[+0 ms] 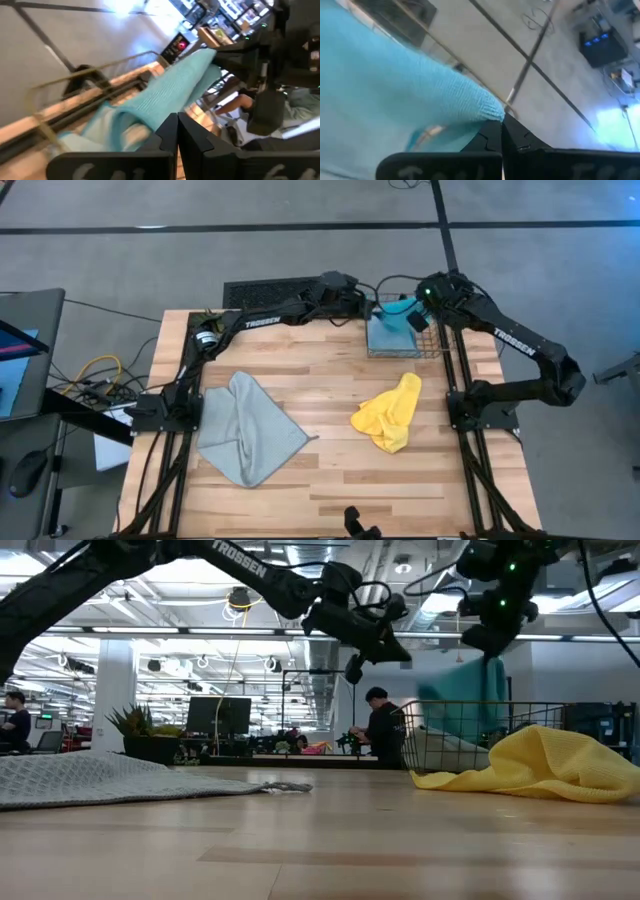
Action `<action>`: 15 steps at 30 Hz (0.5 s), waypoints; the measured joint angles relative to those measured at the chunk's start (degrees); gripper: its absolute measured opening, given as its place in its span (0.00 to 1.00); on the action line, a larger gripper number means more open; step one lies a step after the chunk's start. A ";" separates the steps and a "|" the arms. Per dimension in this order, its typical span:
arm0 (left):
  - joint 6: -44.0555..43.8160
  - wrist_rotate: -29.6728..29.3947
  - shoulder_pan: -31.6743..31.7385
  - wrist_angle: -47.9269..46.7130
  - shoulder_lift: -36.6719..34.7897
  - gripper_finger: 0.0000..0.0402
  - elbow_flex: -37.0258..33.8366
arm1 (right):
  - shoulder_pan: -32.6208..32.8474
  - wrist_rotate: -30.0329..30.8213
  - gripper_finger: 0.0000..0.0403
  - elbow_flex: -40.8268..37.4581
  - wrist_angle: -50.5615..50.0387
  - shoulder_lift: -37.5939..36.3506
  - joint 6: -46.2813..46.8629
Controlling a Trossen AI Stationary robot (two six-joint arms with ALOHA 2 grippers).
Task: Fold microfiber towels
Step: Put the folded blue microfiber cloth into the wire basket
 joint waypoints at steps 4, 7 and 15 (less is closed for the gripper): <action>-0.06 -0.13 0.52 -2.85 0.00 0.00 0.00 | -3.73 -4.73 0.01 -0.08 -0.42 1.85 -0.71; 0.39 -0.13 0.49 -3.15 0.00 0.00 0.00 | -5.25 -7.26 0.01 -0.09 0.63 2.23 -0.77; 0.36 1.12 0.67 -3.13 -0.02 0.00 0.00 | -5.62 -9.32 0.01 -0.07 1.58 2.24 -1.82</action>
